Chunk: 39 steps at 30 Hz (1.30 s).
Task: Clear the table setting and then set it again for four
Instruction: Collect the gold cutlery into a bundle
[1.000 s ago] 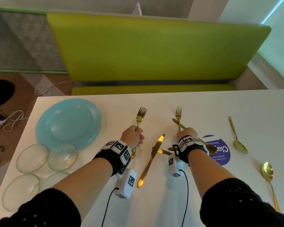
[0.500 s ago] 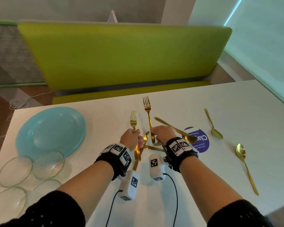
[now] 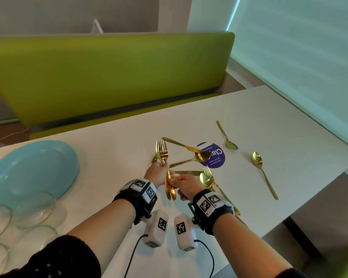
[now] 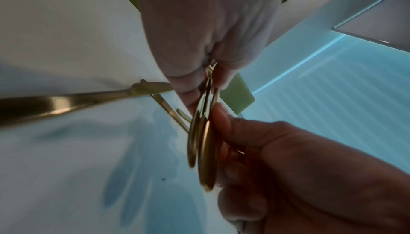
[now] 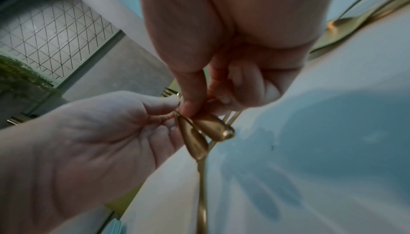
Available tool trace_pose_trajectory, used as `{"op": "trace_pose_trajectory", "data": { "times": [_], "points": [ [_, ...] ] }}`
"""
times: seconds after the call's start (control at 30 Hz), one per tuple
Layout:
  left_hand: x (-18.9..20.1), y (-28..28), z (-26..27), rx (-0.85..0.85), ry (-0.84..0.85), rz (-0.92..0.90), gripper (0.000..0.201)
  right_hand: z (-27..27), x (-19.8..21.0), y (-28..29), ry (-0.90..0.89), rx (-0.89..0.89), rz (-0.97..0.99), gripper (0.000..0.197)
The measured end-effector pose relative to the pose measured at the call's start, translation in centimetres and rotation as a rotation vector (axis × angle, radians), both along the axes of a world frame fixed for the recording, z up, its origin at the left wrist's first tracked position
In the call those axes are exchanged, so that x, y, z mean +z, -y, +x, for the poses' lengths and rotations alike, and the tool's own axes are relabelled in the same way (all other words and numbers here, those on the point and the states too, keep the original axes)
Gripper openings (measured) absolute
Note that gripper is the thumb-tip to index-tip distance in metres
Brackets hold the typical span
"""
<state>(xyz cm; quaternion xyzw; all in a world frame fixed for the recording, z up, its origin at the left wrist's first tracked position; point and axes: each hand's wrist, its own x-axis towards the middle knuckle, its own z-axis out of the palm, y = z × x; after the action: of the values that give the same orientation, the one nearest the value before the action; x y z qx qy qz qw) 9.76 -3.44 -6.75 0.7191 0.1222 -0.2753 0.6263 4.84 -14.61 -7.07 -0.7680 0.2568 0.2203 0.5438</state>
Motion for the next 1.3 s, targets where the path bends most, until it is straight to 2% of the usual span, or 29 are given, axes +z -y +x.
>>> {"op": "trace_pose_trajectory", "data": {
  "times": [0.33,0.47,0.63,0.77,0.87,1.03,1.17,1.3],
  "points": [
    [-0.1,2.9,-1.1,-0.020,0.002,-0.023,0.017,-1.0,0.2,4.3,0.023,-0.009,-0.168,0.022],
    [-0.3,3.9,-1.2,-0.002,-0.017,-0.044,0.016,-1.1,0.5,8.2,0.017,-0.118,-0.400,0.018],
    [-0.4,4.7,-1.5,0.025,-0.030,-0.062,0.021,-2.1,-0.3,12.1,-0.122,-0.169,-0.596,0.027],
    [-0.7,5.0,-1.5,0.034,-0.054,-0.064,0.025,-2.9,-1.3,12.5,-0.161,-0.132,-0.653,0.023],
    [-0.6,5.0,-1.3,0.040,-0.100,-0.067,0.026,-2.8,-1.8,12.5,-0.152,-0.130,-0.664,0.010],
    [-0.5,4.7,-1.2,0.005,-0.090,-0.051,0.025,-2.3,-1.9,12.7,-0.152,-0.090,-0.666,0.019],
    [-0.6,4.4,-0.9,0.017,-0.079,-0.063,0.024,-2.0,-2.0,12.6,-0.168,-0.034,-0.702,0.017],
    [-0.7,4.1,-0.8,0.031,-0.081,-0.069,0.023,-1.7,-1.6,12.5,-0.205,0.024,-0.744,0.028]
  ]
}}
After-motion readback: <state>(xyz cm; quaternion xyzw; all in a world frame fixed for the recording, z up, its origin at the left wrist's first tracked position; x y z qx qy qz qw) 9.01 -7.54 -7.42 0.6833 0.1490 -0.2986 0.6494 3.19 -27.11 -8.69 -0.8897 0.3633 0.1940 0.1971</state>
